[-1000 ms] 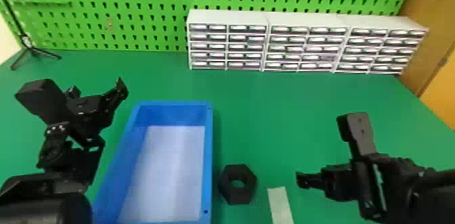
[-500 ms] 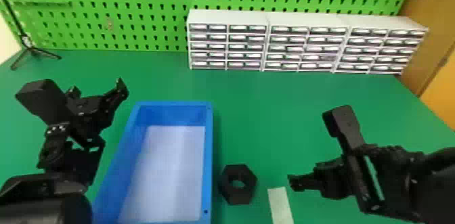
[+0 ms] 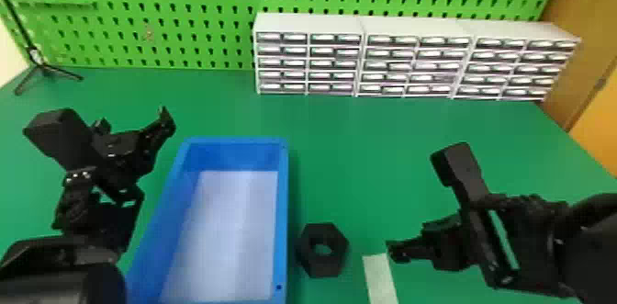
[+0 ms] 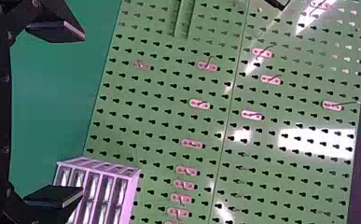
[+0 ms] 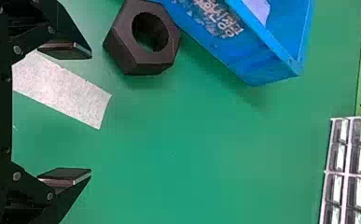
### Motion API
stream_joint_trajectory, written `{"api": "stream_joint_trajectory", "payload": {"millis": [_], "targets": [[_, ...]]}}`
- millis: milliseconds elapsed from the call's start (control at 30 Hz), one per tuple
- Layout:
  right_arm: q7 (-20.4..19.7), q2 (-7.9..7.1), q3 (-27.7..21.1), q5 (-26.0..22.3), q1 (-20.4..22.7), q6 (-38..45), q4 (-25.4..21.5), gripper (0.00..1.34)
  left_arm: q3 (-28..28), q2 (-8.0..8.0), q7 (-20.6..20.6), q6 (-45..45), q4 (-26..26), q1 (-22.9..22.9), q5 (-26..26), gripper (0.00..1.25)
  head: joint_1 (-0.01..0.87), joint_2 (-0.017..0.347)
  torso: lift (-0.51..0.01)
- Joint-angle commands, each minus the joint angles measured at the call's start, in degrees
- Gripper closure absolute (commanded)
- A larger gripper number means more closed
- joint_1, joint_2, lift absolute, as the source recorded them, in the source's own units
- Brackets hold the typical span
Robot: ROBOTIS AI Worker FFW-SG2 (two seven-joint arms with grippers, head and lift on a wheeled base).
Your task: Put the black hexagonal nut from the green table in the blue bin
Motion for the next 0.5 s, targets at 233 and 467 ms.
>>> {"api": "stream_joint_trajectory", "payload": {"millis": [233,467], "targets": [[0.0,-1.45,1.3,-1.4,-0.7,-0.5,0.7,0.38,-0.1,0.00,0.1,0.0,0.0,-0.1,-0.1,0.13,0.692,0.008,-0.097],[0.0,-1.36,1.6,-1.6,-1.0,-0.5,1.1,0.38,-0.2,0.00,0.1,0.0,0.0,-0.2,-0.2,0.13,0.692,0.008,-0.097]]}}
